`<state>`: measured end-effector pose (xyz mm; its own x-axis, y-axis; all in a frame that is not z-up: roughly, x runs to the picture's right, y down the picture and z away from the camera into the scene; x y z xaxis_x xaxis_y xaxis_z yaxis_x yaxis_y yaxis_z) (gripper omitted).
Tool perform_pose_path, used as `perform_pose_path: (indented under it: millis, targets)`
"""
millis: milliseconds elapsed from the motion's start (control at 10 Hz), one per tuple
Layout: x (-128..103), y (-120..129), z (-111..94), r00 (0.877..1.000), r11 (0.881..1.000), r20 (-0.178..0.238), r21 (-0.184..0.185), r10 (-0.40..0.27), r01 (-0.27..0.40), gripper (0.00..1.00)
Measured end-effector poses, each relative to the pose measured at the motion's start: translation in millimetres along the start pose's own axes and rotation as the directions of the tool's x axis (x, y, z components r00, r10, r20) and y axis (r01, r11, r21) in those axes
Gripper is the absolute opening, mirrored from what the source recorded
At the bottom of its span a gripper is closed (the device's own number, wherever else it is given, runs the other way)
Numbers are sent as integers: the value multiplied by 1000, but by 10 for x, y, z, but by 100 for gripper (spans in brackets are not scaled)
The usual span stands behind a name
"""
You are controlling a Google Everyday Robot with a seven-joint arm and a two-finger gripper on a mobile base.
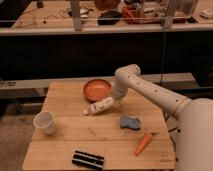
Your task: Place the bottle in the ceramic bowl
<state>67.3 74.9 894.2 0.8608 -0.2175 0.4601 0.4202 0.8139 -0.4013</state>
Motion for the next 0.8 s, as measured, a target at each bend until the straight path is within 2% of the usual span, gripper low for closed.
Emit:
perform_pose_path:
  millis: [100,200,400,500,800]
  targets:
    - [-14,-10,-6,1000,1000,27,8,-1,1,0]
    - [-3,3,-26,997,1000,74,20,4,-6,0]
    - [54,31,-71,984,998,178,54,22,-32,0]
    - [57,35,-78,977,997,211,63,25,-39,0]
    - [34,16,-100,965,997,261,70,22,-42,0]
